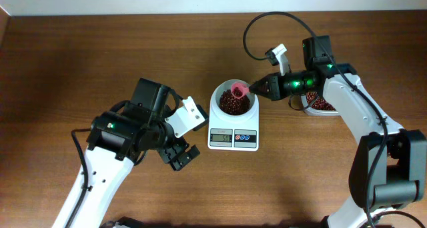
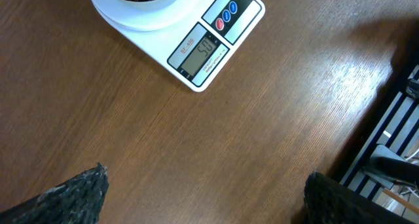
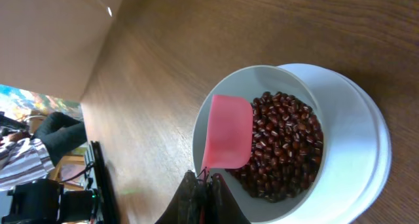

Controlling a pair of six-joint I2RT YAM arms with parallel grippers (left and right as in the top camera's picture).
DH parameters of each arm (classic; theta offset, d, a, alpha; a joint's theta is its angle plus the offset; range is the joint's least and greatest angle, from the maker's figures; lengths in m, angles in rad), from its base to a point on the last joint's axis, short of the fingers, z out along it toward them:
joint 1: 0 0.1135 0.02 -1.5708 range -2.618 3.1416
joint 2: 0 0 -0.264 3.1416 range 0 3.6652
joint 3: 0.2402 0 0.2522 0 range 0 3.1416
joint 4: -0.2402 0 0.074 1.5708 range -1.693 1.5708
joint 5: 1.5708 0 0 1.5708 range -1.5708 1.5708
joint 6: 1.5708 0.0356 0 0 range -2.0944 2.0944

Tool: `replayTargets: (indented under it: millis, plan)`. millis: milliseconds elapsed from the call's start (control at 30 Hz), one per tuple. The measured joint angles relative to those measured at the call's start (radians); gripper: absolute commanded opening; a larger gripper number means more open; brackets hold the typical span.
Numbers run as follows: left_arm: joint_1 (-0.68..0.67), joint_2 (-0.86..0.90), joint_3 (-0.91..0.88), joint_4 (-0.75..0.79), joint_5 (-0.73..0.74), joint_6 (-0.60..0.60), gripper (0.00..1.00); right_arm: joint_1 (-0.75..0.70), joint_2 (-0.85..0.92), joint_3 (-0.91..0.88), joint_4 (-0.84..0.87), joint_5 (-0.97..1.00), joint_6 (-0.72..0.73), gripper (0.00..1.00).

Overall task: Scoop and weigh 50g on scale
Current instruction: 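Move the empty pink scoop back over the bean tub with right gripper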

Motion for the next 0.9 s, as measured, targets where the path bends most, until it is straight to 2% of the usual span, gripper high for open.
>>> replayTargets:
  millis: [233, 400, 500, 733, 900]
  plan:
    - [0.0, 0.0, 0.0, 0.0, 0.0, 0.0, 0.99, -0.014, 0.0, 0.0, -0.001, -0.151, 0.009, 0.04]
    - [0.0, 0.0, 0.0, 0.001, 0.0, 0.0, 0.99, -0.096, 0.0, 0.0, -0.112, -0.198, 0.02, 0.04]
    - [0.0, 0.0, 0.0, 0.0, 0.0, 0.0, 0.99, -0.168, 0.0, 0.0, -0.183, -0.203, 0.016, 0.04]
    - [0.0, 0.0, 0.0, 0.0, 0.0, 0.0, 0.99, -0.374, 0.0, 0.0, -0.234, -0.206, 0.011, 0.04]
    - [0.0, 0.0, 0.0, 0.0, 0.0, 0.0, 0.99, -0.555, 0.0, 0.0, -0.356, -0.211, -0.095, 0.04]
